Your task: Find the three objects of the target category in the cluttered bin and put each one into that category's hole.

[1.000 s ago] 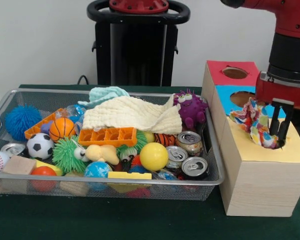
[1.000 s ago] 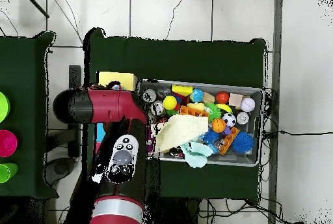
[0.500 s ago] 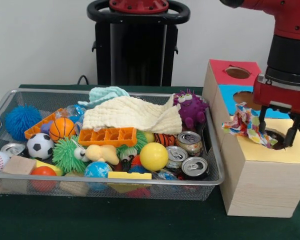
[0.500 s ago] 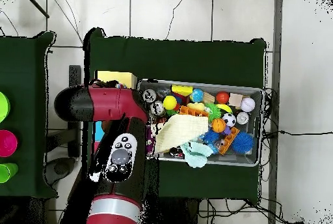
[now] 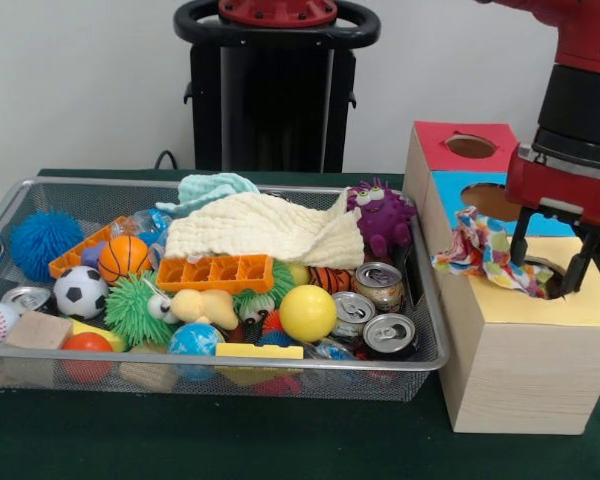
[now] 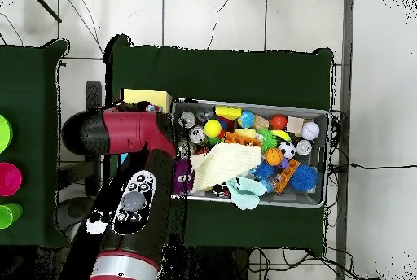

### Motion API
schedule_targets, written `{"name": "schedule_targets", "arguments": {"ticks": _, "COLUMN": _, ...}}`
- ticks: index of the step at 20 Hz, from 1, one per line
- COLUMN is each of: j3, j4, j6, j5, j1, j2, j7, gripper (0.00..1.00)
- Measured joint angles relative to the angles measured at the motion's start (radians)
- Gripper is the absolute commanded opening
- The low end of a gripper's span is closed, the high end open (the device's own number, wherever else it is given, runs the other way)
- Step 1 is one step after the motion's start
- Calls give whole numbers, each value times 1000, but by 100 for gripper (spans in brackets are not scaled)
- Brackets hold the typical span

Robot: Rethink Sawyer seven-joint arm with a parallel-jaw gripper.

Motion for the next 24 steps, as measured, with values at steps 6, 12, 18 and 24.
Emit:
{"name": "schedule_targets", "arguments": {"ticks": 6, "j3": -38, "j4": -36, "j6": 33, "j5": 1, "j1": 24, "j2": 24, "j7": 0, "gripper": 100}}
{"name": "schedule_targets", "arguments": {"ticks": 12, "j3": -45, "j4": -50, "j6": 51, "j5": 2, "j1": 27, "j2": 30, "j7": 0, "gripper": 100}}
{"name": "schedule_targets", "arguments": {"ticks": 18, "j3": -45, "j4": -52, "j6": 50, "j5": 2, "j1": 26, "j2": 32, "j7": 0, "gripper": 0}}
{"name": "schedule_targets", "arguments": {"ticks": 24, "j3": -46, "j4": -58, "j6": 50, "j5": 2, "j1": 26, "j2": 47, "j7": 0, "gripper": 0}}
